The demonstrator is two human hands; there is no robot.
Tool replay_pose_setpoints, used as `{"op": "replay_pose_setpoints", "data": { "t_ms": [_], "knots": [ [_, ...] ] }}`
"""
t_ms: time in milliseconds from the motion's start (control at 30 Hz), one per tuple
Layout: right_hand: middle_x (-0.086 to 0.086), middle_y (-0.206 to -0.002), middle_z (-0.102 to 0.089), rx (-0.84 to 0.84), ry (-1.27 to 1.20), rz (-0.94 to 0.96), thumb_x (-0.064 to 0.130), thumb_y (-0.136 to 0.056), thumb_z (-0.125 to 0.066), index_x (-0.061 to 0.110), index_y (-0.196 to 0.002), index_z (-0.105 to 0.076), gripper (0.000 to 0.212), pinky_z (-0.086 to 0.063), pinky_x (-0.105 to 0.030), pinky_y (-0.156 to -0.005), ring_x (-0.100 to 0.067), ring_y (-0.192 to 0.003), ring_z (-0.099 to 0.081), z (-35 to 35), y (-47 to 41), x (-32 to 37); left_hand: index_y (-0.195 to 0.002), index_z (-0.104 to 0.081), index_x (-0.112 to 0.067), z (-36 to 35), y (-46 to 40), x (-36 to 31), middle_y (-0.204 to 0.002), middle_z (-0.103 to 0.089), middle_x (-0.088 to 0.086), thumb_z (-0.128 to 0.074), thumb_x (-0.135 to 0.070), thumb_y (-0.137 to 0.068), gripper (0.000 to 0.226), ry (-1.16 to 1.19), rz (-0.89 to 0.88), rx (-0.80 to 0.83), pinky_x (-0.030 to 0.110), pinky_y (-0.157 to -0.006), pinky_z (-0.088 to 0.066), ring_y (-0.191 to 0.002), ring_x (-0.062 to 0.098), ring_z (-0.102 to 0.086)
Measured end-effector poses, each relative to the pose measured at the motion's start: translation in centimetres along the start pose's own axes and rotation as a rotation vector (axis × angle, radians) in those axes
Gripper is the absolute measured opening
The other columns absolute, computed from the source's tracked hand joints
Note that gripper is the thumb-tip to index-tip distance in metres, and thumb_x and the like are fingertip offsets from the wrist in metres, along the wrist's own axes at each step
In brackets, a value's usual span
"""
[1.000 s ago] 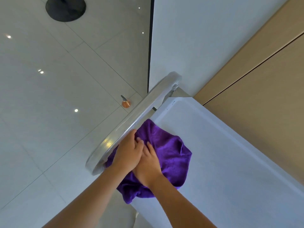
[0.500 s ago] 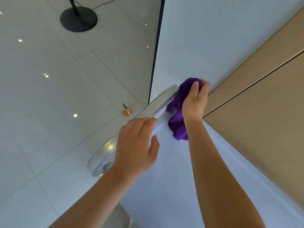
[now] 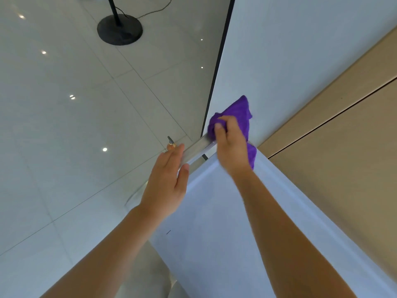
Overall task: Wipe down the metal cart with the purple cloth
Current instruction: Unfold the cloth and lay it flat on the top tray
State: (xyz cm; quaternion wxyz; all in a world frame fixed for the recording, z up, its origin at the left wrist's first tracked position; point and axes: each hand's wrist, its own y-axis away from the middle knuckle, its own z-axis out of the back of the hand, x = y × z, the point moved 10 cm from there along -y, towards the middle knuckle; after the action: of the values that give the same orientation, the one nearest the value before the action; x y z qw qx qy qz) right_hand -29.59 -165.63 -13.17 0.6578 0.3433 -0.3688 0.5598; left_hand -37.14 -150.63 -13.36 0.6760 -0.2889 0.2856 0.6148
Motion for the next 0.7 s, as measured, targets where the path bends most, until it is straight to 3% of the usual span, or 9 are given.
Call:
{"op": "replay_pose_setpoints", "data": {
  "t_ms": [67, 133, 233, 333, 433, 533, 633, 700],
  "knots": [
    [-0.009, -0.104, -0.064, 0.033, 0.072, 0.108, 0.013, -0.097, -0.045, 0.004, -0.105, -0.058, 0.017, -0.037, -0.039, -0.097, -0.011, -0.091, -0.045, -2.1, 2.8, 1.5, -0.138, -0.039, -0.002, 0.5, 0.3, 0.2, -0.132, -0.048, 0.012, -0.034, -0.027, -0.095, 0.050, 0.062, 0.028, -0.015, 0.032, -0.101, -0.039, -0.122, 0.024, -0.045],
    [-0.006, -0.108, -0.063, 0.065, 0.070, 0.146, 0.013, -0.096, -0.044, 0.004, -0.107, -0.059, 0.021, -0.033, -0.046, -0.103, -0.005, -0.092, -0.042, -3.9, 5.0, 2.3, -0.139, -0.038, -0.007, 1.2, 0.7, 0.6, -0.132, -0.046, 0.006, -0.036, -0.015, -0.099, 0.041, 0.128, 0.082, -0.041, 0.022, -0.099, -0.036, -0.121, 0.015, -0.044],
    [-0.002, -0.110, -0.063, 0.120, 0.093, 0.200, 0.027, -0.094, -0.036, 0.009, -0.109, -0.059, 0.033, -0.036, -0.041, -0.100, -0.014, -0.100, -0.052, -6.1, 7.5, 3.1, -0.134, -0.044, -0.013, 2.7, 2.2, 2.2, -0.120, -0.048, -0.008, -0.039, -0.014, -0.098, 0.037, 0.261, 0.171, -0.105, 0.023, -0.096, -0.041, -0.111, 0.006, -0.046],
    [-0.002, -0.113, -0.065, 0.184, 0.218, 0.308, 0.034, -0.090, -0.028, 0.014, -0.108, -0.059, 0.042, -0.026, -0.032, -0.103, -0.018, -0.114, -0.054, -8.7, 9.8, 4.3, -0.130, -0.047, -0.014, 4.1, 4.5, 4.8, -0.119, -0.050, -0.006, -0.035, -0.028, -0.089, 0.045, 0.417, 0.275, -0.181, 0.030, -0.095, -0.045, -0.111, 0.010, -0.052],
    [-0.001, -0.108, -0.068, 0.139, 0.329, 0.475, 0.028, -0.088, -0.035, 0.015, -0.104, -0.063, 0.035, -0.020, -0.031, -0.102, -0.020, -0.116, -0.057, -10.5, 12.5, 6.3, -0.130, -0.048, -0.011, 5.4, 6.8, 7.3, -0.122, -0.051, -0.001, -0.037, -0.029, -0.094, 0.041, 0.491, 0.377, -0.247, 0.019, -0.093, -0.045, -0.104, -0.007, -0.053],
    [0.000, -0.112, -0.067, 0.120, 0.550, 0.682, 0.030, -0.080, -0.045, 0.020, -0.107, -0.066, 0.035, -0.019, -0.040, -0.105, -0.024, -0.121, -0.053, -13.6, 16.3, 6.9, -0.120, -0.052, -0.026, 6.1, 8.7, 9.1, -0.115, -0.057, -0.011, -0.032, -0.036, -0.090, 0.036, 0.479, 0.434, -0.275, 0.022, -0.096, -0.042, -0.107, -0.002, -0.053],
    [-0.001, -0.128, -0.059, 0.305, 0.814, 0.813, 0.037, -0.069, -0.067, 0.022, -0.121, -0.063, 0.054, -0.021, -0.044, -0.106, -0.022, -0.130, -0.037, -18.6, 20.4, 3.8, -0.113, -0.059, -0.027, 6.3, 10.5, 10.8, -0.109, -0.061, -0.015, -0.037, -0.024, -0.099, 0.026, 0.503, 0.511, -0.290, 0.021, -0.092, -0.043, -0.105, -0.001, -0.056],
    [0.002, -0.130, -0.058, 0.426, 0.923, 0.877, 0.037, -0.066, -0.072, 0.023, -0.122, -0.063, 0.058, -0.027, -0.040, -0.107, -0.018, -0.129, -0.037, -21.2, 22.1, 1.2, -0.101, -0.062, -0.031, 6.4, 11.8, 12.1, -0.102, -0.062, -0.018, -0.038, -0.020, -0.099, 0.027, 0.537, 0.594, -0.311, 0.016, -0.084, -0.043, -0.095, -0.008, -0.057]
  ]
}}
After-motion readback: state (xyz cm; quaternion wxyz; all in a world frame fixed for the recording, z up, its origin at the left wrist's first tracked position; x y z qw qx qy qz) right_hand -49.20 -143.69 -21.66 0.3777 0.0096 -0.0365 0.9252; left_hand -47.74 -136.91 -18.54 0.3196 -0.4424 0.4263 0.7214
